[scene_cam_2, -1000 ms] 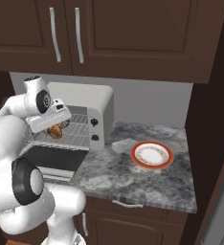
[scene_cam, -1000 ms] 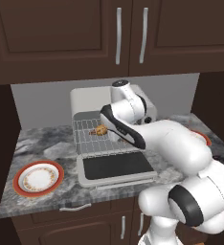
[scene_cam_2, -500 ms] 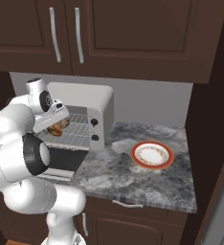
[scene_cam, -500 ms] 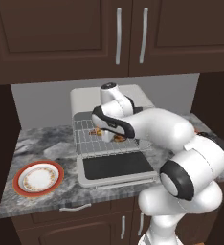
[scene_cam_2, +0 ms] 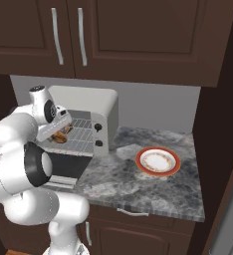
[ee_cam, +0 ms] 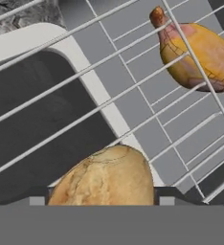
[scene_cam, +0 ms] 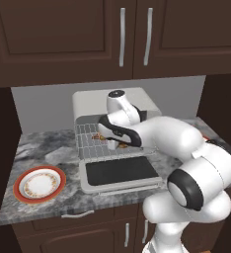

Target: Open the toaster oven door. Place the bread on the top rack in the toaster oven and place the chicken drumstick on the bottom rack.

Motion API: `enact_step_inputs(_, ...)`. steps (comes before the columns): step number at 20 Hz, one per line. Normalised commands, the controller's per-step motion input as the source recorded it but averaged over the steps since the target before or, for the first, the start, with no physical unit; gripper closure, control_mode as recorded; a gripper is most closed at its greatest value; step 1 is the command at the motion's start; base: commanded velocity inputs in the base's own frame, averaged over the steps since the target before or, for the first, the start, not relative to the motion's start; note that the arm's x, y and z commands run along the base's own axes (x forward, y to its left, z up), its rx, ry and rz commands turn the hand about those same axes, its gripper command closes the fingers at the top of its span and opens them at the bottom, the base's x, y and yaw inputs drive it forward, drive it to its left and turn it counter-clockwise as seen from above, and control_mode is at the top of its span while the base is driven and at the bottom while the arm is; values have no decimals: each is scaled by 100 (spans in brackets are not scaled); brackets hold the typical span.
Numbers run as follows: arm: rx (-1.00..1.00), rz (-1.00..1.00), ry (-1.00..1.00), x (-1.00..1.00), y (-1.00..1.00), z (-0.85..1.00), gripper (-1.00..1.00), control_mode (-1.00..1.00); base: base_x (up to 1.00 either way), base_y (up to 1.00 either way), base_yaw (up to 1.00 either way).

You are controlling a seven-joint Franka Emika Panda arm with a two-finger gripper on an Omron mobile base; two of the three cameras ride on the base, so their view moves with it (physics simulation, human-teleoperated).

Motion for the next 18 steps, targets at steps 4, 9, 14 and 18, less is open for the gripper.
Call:
enact_step_inputs(4,0,20,5,21,9,-26,100,-100,0,0,0)
enact_step_inputs(9,0,19,4,2,13,-21,-100,-100,0,0,0)
enact_step_inputs(14,0,7,0,1,6,6,-100,-100,0,0,0)
enact_step_inputs(18,0,0,0,-1,12,21,-100,-100,0,0,0)
